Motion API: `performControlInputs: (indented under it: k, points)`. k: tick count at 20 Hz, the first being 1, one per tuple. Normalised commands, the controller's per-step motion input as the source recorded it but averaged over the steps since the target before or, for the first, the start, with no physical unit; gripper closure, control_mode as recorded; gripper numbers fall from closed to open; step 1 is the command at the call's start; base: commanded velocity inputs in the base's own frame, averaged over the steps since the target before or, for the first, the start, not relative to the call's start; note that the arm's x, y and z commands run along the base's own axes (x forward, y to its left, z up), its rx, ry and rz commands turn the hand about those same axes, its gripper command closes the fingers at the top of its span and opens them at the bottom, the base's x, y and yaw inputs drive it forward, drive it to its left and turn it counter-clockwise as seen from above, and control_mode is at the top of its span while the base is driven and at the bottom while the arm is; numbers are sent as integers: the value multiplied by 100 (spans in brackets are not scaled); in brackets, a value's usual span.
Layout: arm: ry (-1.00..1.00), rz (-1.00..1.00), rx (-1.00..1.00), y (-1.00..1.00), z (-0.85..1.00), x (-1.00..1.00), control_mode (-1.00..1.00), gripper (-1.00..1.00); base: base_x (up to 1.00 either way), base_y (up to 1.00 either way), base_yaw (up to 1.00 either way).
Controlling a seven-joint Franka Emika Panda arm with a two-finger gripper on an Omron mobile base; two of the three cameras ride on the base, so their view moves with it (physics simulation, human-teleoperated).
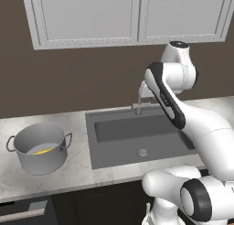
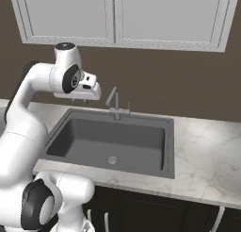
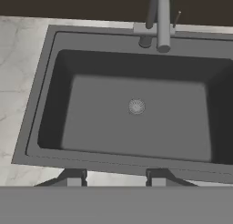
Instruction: Dump the corn from the pot into the sink. Then turn on the water and wash the corn. Then turn off the water and put the corn back in the pot.
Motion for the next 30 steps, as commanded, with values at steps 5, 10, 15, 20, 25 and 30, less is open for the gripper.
performControlInputs:
  k: [5, 10, 15, 20, 25, 30]
  points:
    - [0, 0, 0, 20, -2, -2, -100, -100, 0, 0, 0]
    - [-1, 0, 0, 66, 0, 0, -100, -100, 0, 0, 0]
    - [0, 0, 0, 82, -9, 0, -100, -100, 0, 0, 0]
    - [1, 1, 1, 81, -19, 0, -100, -100, 0, 0, 0]
    - [6, 2, 9, 55, -19, 0, -100, -100, 0, 0, 0]
    - [15, 2, 17, 37, -19, 0, -100, -100, 0, 0, 0]
